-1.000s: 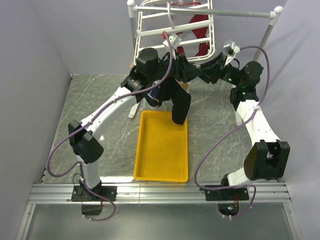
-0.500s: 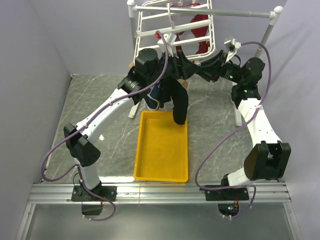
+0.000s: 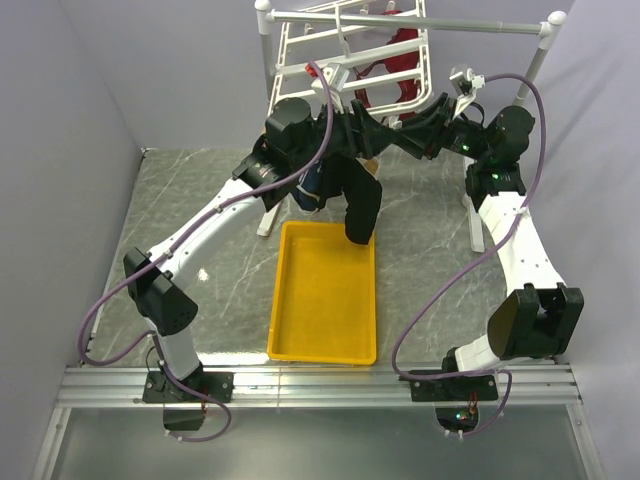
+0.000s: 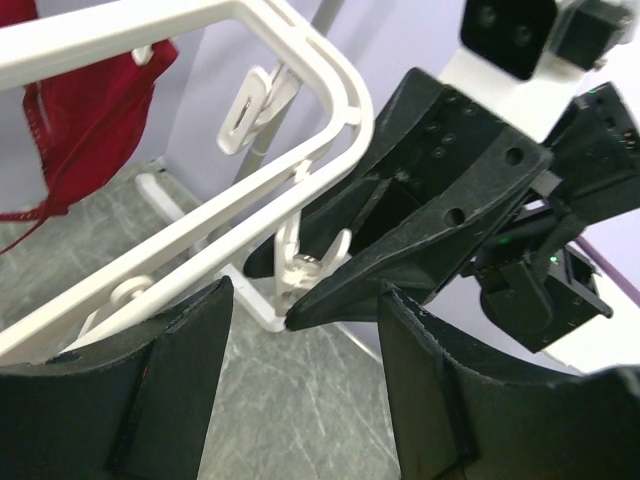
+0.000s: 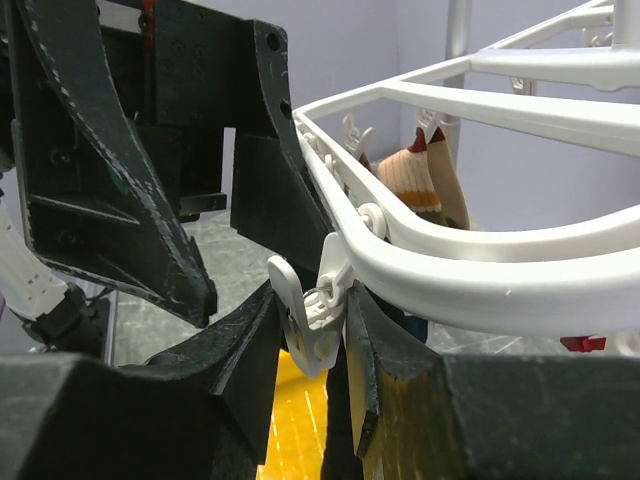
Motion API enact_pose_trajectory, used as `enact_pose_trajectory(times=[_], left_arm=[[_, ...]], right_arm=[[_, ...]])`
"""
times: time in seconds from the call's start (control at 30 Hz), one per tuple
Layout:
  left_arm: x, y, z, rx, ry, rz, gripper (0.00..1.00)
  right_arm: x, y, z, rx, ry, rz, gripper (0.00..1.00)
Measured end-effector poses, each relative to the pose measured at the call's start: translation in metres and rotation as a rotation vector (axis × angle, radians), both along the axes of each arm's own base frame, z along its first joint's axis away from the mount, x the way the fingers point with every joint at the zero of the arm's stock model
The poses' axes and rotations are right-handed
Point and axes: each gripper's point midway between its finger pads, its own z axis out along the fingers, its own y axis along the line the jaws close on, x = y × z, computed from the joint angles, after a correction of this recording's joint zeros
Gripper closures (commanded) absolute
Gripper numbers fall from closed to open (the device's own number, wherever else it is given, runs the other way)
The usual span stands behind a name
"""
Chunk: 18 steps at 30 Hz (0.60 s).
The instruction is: Clip the underwear to the hanger
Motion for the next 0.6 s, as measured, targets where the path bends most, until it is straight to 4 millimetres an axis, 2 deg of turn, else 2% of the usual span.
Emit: enact_pose_trajectory(times=[0.17,0.6], left_arm=[[-0.003,-0.002,0.008,-0.038,-0.009,-0.036,0.35],[0.004,-0.014,0.011,-0.075,0.021,-0.069,0.42]], right_arm=[[-0.002,0.001,-0.001,-0.008,-0.010,0.012,1.00],[0.003,0.000,-0.003,-0.011,-0.010,-0.012,1.00]])
